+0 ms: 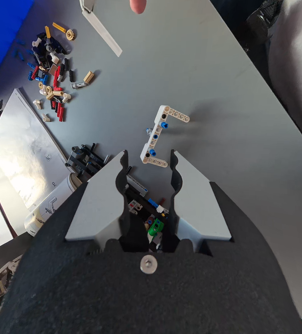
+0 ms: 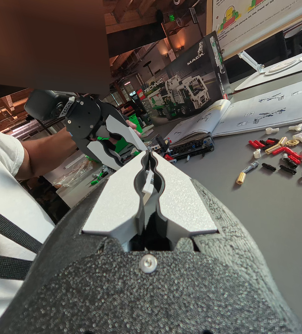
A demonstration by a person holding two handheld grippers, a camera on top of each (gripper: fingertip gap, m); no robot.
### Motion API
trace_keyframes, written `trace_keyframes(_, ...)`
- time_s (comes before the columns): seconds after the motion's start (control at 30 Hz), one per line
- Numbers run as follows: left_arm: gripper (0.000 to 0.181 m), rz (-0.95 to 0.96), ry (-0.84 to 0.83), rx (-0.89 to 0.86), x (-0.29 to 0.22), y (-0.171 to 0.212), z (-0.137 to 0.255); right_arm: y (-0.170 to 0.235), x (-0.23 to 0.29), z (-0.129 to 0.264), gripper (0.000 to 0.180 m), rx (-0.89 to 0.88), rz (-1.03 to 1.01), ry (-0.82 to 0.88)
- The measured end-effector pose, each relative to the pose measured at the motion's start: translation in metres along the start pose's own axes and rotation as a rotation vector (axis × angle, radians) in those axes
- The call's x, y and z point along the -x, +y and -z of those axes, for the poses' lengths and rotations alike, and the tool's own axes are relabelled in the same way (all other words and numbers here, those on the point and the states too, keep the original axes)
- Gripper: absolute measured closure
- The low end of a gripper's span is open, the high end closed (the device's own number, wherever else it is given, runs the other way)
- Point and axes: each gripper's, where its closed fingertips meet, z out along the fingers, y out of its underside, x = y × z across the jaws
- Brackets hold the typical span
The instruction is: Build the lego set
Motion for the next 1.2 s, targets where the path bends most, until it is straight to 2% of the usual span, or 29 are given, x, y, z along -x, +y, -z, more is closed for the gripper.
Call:
trace_keyframes(0.03, 0.138, -0.010, 0.001, -0.003, -0.001, -0.002, -0.001, 0.000, 0.000, 0.000, 0.180, -0.001, -0.002, 0.001)
trace_keyframes(0.17, 0.137, -0.140, -0.056, 0.070, 0.003, 0.000, -0.008, 0.007, 0.001, 0.001, 0.180, 0.014, 0.000, 0.008)
trace_keyframes(0.37, 0.139, -0.254, -0.013, 0.133, -0.001, 0.000, -0.024, 0.003, 0.000, 0.005, 0.180, -0.017, -0.044, -0.014)
trace_keyframes(0.53, 0.166, -0.275, 0.042, 0.136, -0.007, -0.003, -0.034, 0.004, 0.000, 0.006, 0.180, -0.017, -0.045, -0.016)
trace_keyframes(0.63, 0.174, -0.252, 0.052, 0.162, -0.008, 0.001, -0.037, 0.005, 0.001, 0.005, 0.180, -0.007, -0.028, -0.014)
trace_keyframes(0.7, 0.175, -0.215, 0.020, 0.160, -0.005, -0.001, -0.036, 0.006, 0.002, 0.004, 0.180, -0.001, -0.014, -0.011)
trace_keyframes(0.8, 0.176, -0.125, -0.137, 0.139, 0.013, -0.008, -0.032, 0.004, 0.003, 0.003, 0.180, -0.001, 0.005, -0.003)
trace_keyframes(0.93, 0.176, 0.138, -0.328, 0.005, 0.029, -0.020, -0.027, -0.008, 0.003, 0.003, 0.180, -0.035, 0.051, 0.014)
trace_keyframes(1.03, 0.176, 0.354, -0.451, -0.087, 0.037, -0.020, -0.024, -0.017, -0.008, 0.004, 0.180, -0.020, 0.064, 0.102)
trace_keyframes(1.2, 0.176, 0.525, -0.748, -0.141, 0.047, -0.014, -0.004, -0.036, -0.013, -0.002, 0.180, -0.023, 0.099, 0.177)
